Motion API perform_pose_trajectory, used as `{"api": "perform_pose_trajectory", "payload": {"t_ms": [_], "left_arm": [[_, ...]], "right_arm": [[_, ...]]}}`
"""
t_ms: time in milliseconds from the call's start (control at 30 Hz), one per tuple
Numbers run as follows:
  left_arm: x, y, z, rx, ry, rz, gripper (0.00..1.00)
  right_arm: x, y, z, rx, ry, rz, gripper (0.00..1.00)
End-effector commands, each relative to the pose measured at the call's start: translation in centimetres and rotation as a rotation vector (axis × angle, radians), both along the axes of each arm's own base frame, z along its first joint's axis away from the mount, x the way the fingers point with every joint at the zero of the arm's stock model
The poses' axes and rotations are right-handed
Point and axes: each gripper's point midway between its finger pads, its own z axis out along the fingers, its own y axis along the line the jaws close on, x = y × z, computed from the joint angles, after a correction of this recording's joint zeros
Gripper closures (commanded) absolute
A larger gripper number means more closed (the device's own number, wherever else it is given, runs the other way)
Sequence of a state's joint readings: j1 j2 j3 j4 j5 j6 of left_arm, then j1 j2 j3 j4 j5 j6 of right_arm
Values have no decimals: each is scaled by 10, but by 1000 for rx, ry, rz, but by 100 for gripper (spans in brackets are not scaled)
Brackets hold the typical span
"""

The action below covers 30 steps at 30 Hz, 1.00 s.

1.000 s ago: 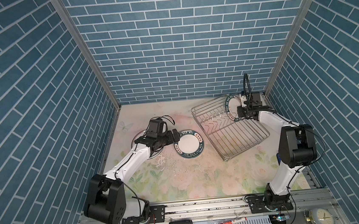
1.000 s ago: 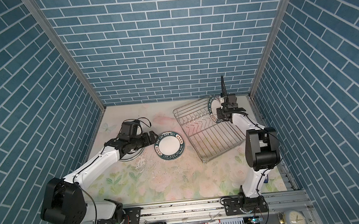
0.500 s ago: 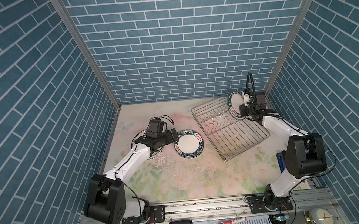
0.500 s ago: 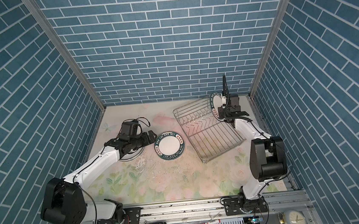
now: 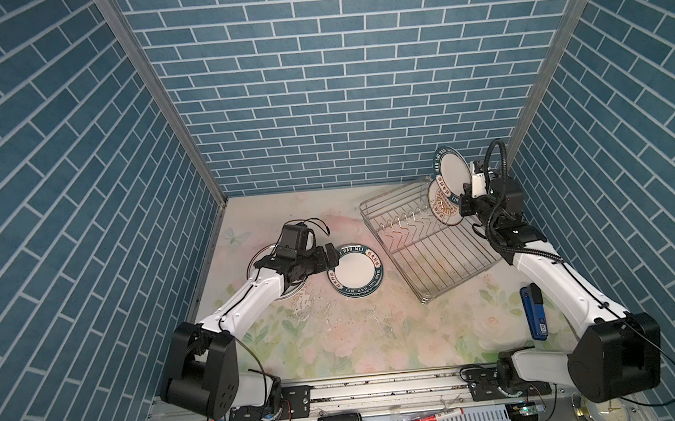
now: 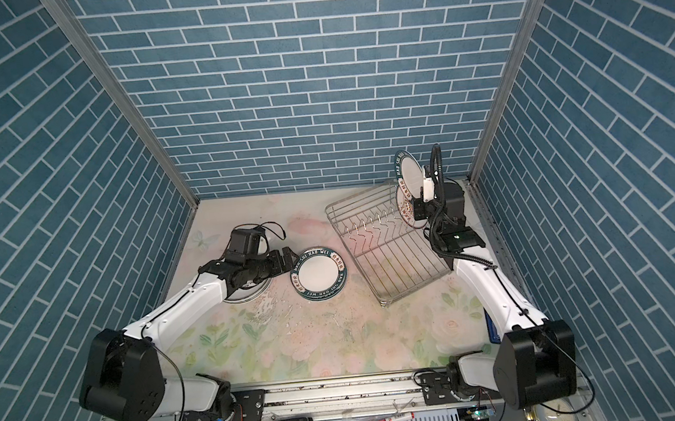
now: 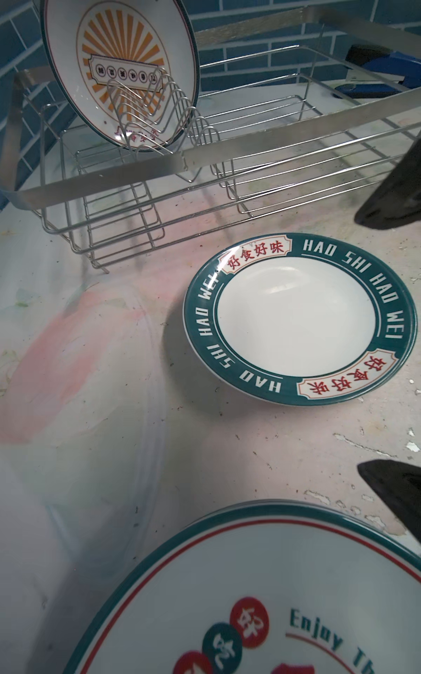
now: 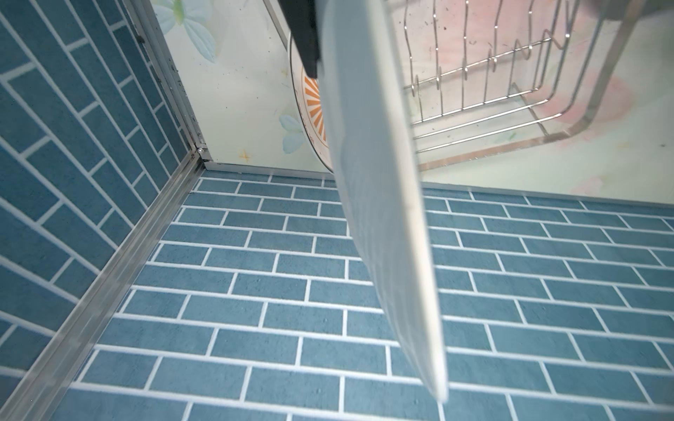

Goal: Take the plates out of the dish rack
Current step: 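Lift the plate out and carry it toward the left gripper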

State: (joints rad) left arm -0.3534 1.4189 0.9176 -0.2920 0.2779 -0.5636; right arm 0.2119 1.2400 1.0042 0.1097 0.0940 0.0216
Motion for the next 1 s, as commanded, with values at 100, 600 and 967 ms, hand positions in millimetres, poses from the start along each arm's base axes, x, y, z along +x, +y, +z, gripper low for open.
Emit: {"api": "perform_pose_trajectory", "payload": {"t_ms": [100, 600, 967], "left_arm": [[1, -13, 6, -65, -33, -63, 1], [-2, -31, 39, -195, -172, -141, 1], [-2, -39, 40, -245, -197, -175, 1]], "right_arm": [[-20, 22, -1, 253, 0, 70, 100], [-45, 101, -52, 749, 487, 342, 100], [-46, 163, -78, 896, 637, 635, 100]]}}
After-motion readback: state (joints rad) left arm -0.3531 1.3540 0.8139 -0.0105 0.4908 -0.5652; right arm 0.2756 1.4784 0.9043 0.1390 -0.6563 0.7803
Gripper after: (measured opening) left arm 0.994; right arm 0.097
